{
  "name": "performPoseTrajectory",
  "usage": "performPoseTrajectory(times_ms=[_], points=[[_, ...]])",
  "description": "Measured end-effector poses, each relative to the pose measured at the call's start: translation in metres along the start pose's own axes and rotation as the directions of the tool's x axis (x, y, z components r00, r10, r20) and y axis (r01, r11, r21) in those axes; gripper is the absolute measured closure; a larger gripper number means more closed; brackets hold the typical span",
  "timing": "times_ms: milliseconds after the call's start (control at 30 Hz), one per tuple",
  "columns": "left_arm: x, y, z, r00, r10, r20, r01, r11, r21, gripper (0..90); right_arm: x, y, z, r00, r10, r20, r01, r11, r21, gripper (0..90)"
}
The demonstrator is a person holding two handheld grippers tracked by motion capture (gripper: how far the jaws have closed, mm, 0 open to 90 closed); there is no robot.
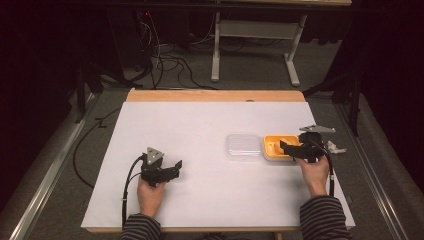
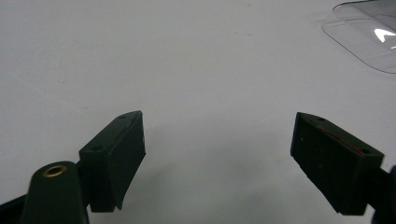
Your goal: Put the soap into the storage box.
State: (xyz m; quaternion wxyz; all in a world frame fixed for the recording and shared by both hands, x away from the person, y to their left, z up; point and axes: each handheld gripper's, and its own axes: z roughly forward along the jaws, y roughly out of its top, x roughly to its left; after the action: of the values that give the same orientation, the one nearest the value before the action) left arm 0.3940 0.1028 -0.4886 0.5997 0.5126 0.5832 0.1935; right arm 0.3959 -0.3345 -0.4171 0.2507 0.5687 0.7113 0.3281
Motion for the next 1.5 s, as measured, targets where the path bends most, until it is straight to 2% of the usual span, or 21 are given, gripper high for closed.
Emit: performPoseTrajectory(times_ms=[200,533,867,1067,1500], points=[[0.0,0.0,0.0,1.0,0.001,0.003,-0.001,1.0,-0.003,18.3,-0.004,-0.002,-0.01,1.0,0.008,-0.004,-0.008,1.0,-0.018,23.7],[0.0,0.0,-0.001,1.0,0.006,-0.001,-0.006,1.0,0.0,18.2,-0.001,-0.006,-0.024,0.9999,0.007,-0.012,-0.008,0.995,-0.095,24.0],[0.0,0.0,-0.001,1.0,0.005,0.001,-0.005,1.0,0.001,18.2,0.005,-0.015,-0.041,0.9986,0.029,-0.044,-0.036,0.985,-0.169,24.0],[0.0,0.0,0.0,1.0,0.005,0.002,-0.005,1.0,0.001,18.2,0.01,-0.018,-0.05,0.9975,0.02,-0.067,-0.034,0.978,-0.208,23.9],[0.0,0.0,-0.001,1.0,0.005,0.002,-0.005,1.0,0.002,18.2,0.02,-0.025,-0.061,0.996,-0.001,-0.09,-0.021,0.97,-0.242,24.0]])
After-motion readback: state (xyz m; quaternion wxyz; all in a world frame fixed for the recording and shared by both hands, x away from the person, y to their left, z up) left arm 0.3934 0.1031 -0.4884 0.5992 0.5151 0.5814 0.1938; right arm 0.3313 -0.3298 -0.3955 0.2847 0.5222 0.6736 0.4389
